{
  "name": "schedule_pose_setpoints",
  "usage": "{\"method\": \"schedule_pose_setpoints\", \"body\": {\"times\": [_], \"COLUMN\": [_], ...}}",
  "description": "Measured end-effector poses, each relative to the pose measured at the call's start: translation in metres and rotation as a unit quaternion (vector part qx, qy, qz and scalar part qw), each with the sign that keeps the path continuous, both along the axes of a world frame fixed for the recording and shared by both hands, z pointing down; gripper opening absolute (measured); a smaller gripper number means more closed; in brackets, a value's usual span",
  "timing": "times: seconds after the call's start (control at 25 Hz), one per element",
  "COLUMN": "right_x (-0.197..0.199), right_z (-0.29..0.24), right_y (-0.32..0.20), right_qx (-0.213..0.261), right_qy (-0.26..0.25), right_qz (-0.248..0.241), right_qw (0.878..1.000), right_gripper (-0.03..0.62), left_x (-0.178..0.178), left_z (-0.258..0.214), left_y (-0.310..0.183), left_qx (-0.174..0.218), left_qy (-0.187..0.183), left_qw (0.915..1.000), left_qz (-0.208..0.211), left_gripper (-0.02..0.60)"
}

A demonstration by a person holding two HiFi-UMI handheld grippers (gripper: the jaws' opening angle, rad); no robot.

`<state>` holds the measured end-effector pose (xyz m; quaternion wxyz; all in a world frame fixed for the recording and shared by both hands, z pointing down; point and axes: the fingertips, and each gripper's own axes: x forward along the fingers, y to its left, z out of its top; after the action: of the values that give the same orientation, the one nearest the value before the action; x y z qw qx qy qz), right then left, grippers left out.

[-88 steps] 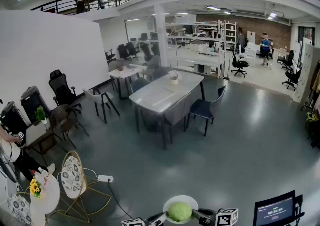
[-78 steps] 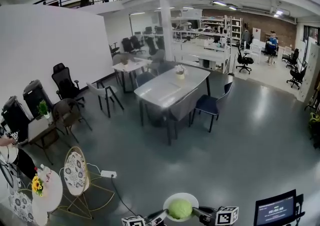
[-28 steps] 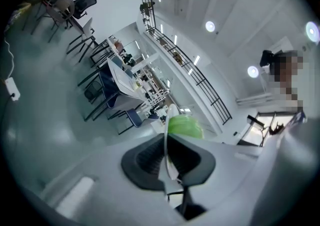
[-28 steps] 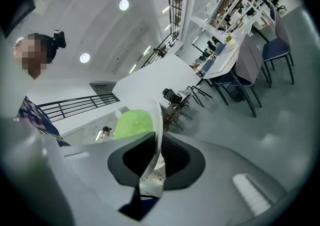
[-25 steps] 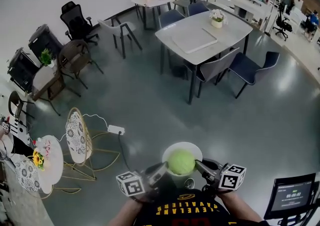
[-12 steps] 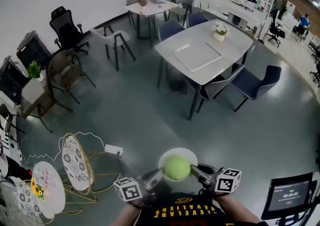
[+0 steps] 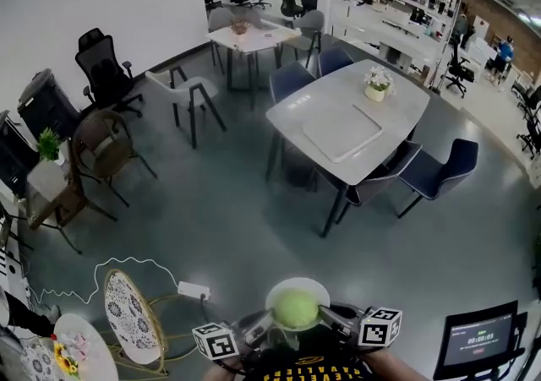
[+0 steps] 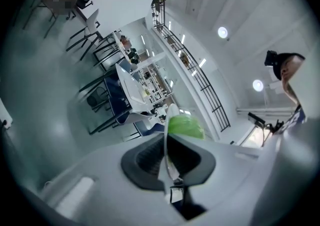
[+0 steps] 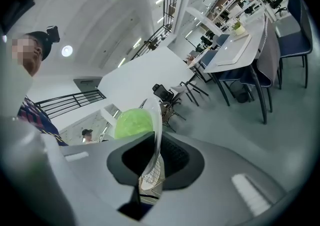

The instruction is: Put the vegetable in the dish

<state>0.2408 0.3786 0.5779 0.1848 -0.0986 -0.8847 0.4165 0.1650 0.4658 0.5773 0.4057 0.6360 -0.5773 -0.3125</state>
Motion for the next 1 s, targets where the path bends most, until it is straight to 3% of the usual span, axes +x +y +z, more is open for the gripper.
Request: {"method": "schedule_pose_setpoints", "body": {"times": [0.16,0.28,0.52,0.68,0.84,1.0], "right_x": [-0.019,-0.069,-0.141,-0.21,-0.21,-0.209], "right_z": [0.007,0.008,-0.049,-0.036,-0.031,-0.033], "right_y": [-0.018,-0.052,-0.093,-0.166,-0.249,-0.276], "right_qx": [-0.018,-0.024,-0.024,-0.02,0.01,-0.019], "right_qy": [0.0,-0.017,-0.046,-0.097,-0.106,-0.097], "right_qz": [0.006,-0.007,-0.073,-0.046,-0.036,-0.017], "right_qw": [1.0,1.0,0.996,0.994,0.994,0.995], "right_gripper": [0.038,0.037,0.038,0.037,0.031,0.032], "left_x": [-0.017,-0.064,-0.128,-0.197,-0.2,-0.201], "left_z": [0.003,-0.002,-0.061,-0.047,-0.035,-0.048], "left_y": [-0.015,-0.046,-0.072,-0.156,-0.236,-0.267], "left_qx": [-0.009,-0.01,-0.03,-0.023,0.012,-0.001], "left_qy": [0.002,-0.011,-0.035,-0.081,-0.077,-0.076], "left_qw": [1.0,0.9997,0.9954,0.9948,0.9954,0.9965], "left_qz": [-0.003,-0.018,-0.084,-0.057,-0.055,-0.035], "left_gripper": [0.021,0.02,0.021,0.023,0.021,0.02]}}
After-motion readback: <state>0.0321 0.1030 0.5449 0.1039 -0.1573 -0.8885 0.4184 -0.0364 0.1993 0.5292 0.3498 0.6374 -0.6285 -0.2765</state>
